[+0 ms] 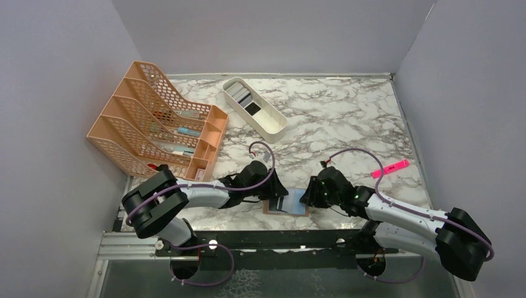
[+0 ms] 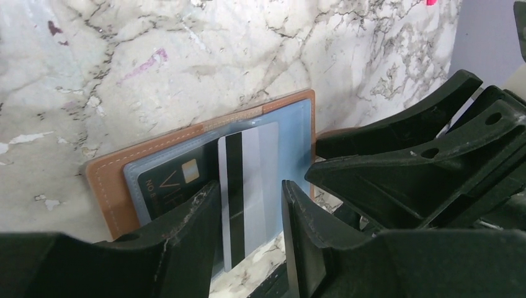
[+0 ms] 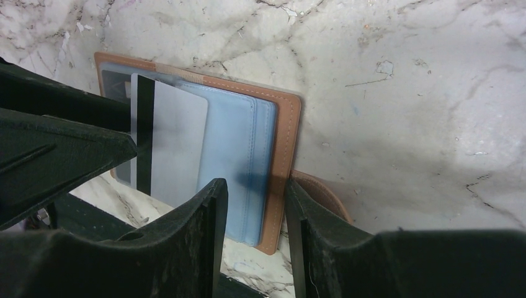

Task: Put the credit cards into the card holder
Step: Insert the credit card into the card holder.

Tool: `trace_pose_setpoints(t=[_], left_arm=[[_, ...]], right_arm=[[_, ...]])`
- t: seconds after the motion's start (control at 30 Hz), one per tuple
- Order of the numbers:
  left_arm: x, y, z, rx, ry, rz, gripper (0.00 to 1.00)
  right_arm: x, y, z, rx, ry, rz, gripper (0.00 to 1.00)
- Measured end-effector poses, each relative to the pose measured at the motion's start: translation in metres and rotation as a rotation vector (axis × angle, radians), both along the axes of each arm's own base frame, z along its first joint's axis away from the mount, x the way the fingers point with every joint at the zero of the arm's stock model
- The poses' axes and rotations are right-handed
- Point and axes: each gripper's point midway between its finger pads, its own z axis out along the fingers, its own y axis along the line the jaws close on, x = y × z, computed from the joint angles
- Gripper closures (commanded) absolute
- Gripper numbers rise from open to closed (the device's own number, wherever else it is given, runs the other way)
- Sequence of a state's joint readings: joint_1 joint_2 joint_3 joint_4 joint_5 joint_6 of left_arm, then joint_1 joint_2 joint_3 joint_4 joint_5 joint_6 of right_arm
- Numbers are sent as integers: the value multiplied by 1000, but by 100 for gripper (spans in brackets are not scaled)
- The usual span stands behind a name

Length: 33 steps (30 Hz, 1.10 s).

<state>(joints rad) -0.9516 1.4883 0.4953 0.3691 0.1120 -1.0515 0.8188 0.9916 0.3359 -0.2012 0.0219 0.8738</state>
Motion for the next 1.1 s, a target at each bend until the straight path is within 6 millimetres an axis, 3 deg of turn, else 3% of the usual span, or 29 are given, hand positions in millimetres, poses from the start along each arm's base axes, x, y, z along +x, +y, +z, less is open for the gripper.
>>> trace_pose_setpoints(t=[0.17,0.4,0.77,1.1], left_arm=[[0,-8,5,38,-32,-12,55],[-12,-12,-5,70,-16,-35,55],[-6,-10,-2,101,-21,-1,50],[-5,-7,0,116,-26,8,50]], right_arm=[[-1,1,0,7,2,2,59],[-4,9,0,66,18,9,59],[-8,11,2,93,27,9,57],[-17,15,21,183,13,37,59]])
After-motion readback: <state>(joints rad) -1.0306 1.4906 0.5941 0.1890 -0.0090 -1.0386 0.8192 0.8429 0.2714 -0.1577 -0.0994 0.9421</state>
